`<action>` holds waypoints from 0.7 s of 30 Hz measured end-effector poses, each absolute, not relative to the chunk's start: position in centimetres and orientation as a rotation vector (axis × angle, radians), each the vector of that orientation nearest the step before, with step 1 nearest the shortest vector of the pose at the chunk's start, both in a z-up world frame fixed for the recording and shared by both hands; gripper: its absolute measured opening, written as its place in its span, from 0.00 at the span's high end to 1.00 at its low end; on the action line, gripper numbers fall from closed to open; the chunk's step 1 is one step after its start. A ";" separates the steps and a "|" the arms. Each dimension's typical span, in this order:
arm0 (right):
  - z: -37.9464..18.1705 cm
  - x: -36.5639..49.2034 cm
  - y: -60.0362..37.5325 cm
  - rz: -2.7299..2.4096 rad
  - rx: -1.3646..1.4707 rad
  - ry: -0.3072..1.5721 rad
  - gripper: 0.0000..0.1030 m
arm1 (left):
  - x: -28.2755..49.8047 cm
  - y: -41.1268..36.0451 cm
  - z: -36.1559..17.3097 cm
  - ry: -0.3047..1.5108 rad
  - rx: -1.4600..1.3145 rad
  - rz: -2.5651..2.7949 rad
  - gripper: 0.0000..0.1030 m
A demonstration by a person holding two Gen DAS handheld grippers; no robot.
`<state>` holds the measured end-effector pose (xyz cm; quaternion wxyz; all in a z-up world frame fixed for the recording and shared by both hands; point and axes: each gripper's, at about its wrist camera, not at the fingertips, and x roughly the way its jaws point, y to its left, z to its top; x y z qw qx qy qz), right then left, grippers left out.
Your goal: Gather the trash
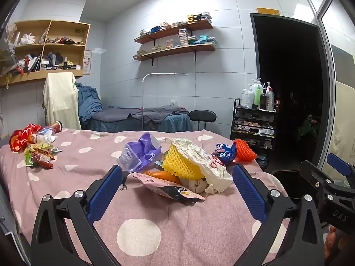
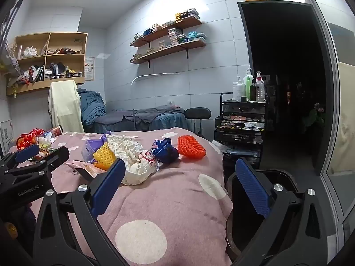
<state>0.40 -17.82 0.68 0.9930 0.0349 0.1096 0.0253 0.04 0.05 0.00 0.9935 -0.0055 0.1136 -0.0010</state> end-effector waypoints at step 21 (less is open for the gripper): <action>0.3 0.4 -17.6 0.059 0.072 0.218 0.04 | -0.1 -0.4 -0.2 0.223 -0.006 -0.008 0.05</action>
